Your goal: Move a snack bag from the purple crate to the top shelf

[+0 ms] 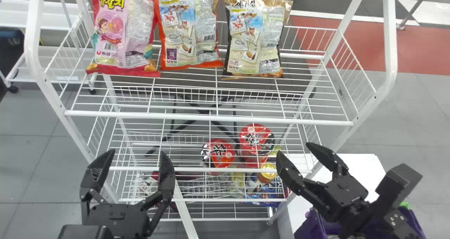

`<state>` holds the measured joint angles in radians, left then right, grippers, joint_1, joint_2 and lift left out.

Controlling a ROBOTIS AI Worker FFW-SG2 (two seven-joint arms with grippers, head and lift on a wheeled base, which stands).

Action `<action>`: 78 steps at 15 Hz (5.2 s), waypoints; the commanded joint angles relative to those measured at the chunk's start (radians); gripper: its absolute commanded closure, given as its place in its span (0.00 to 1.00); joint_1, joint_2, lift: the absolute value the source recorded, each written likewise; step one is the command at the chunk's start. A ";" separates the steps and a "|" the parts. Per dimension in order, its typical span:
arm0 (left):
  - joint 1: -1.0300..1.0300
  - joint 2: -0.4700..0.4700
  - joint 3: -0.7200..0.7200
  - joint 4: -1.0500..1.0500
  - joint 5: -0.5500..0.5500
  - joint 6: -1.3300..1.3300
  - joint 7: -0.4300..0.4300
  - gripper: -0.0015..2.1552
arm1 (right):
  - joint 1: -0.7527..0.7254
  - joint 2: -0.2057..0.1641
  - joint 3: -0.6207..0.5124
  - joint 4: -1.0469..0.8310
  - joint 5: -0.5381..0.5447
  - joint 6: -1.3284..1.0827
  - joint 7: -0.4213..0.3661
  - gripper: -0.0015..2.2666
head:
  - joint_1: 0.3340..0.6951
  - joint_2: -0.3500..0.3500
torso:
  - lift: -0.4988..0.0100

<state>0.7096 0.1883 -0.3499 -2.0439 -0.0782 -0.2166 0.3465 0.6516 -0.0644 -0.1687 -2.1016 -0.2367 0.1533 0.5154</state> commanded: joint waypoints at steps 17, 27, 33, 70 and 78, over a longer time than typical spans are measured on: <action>-0.088 -0.001 0.025 0.091 0.017 -0.002 0.020 0.07 | 0.002 0.001 0.005 0.002 0.016 0.002 0.008 0.08 | 1.00 0.36 | 0.65; -0.079 -0.003 0.134 0.097 0.021 -0.079 -0.057 0.07 | 0.013 0.001 0.009 0.000 0.025 0.021 0.025 0.08 | 1.00 0.44 | 0.57; -0.067 -0.015 0.180 0.091 0.048 -0.131 -0.245 0.06 | 0.020 0.001 0.001 0.002 0.025 0.024 0.029 0.08 | 1.00 0.42 | 0.52; -0.045 -0.035 0.167 0.090 0.071 -0.183 -0.228 0.05 | 0.019 0.003 0.021 -0.006 0.077 0.027 0.041 0.08 | 1.00 0.44 | 0.23; -0.047 -0.035 0.169 0.091 0.075 -0.183 -0.230 0.05 | 0.006 0.001 0.020 0.011 0.079 0.021 0.041 0.08 | 1.00 0.44 | 0.17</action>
<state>0.6635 0.1534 -0.1822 -1.9527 -0.0047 -0.3995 0.1165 0.6594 -0.0614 -0.1473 -2.0930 -0.1580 0.1757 0.5568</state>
